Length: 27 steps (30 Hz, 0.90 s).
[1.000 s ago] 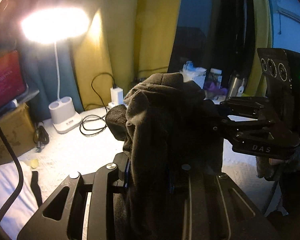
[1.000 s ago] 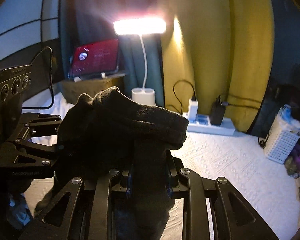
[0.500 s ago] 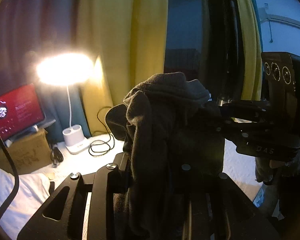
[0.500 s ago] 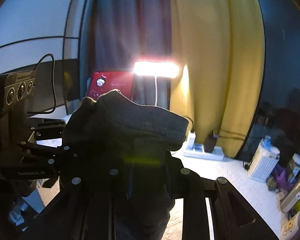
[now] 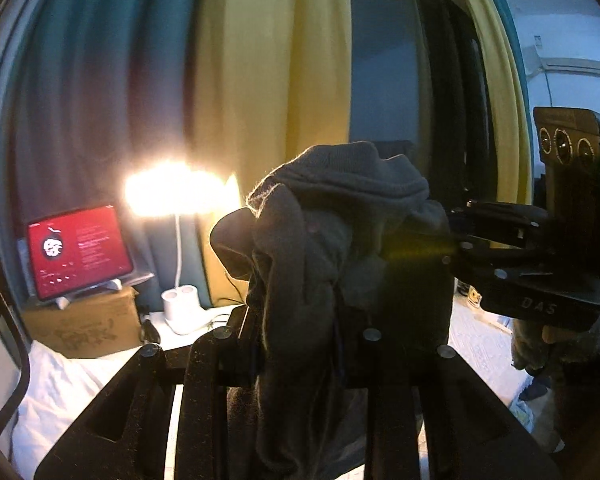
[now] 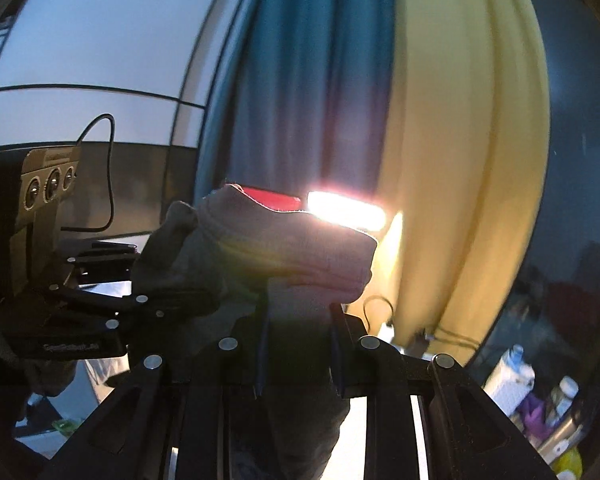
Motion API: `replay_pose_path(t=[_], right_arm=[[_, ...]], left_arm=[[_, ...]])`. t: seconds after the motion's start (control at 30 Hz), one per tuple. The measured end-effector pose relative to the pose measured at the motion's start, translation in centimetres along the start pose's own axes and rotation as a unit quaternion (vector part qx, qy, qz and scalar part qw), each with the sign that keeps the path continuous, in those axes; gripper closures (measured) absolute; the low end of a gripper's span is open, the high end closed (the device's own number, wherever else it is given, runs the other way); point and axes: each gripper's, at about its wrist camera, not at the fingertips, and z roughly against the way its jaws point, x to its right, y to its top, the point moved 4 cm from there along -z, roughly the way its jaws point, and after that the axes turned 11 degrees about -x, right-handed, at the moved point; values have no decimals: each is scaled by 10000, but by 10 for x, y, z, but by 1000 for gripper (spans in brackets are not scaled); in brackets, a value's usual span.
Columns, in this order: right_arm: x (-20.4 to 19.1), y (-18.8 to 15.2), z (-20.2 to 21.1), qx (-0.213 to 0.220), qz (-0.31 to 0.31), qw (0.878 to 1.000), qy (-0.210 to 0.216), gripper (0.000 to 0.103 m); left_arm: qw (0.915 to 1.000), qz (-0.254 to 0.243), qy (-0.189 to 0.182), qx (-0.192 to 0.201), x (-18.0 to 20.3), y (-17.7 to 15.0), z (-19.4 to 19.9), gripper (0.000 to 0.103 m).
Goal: Fold small clothes
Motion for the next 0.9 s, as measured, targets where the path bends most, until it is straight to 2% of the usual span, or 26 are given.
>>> replay_pose_path(t=[0.23,0.4,0.5,0.73,0.9], right_arm=[[-32,15,5,213,232,9993,222,78],[-51,18,-5,231,309,9983,437,78],[-56,11,-22,81,232,9980,580,78],[-67,-7,-66,-407,84,9959,810,78],[-66,-12,-90,-606,100,9949,798,78]], left_arm=[[9992,45,364,176,-21,-2,26,78],[9981,108,593,122,-37,-11,35,78],[9974,186,691,-38,-49,-22,29,78],[9948,692,605,-439,-79,-55,1,78],[9935,769,581,-610,-90,-60,-17,78]])
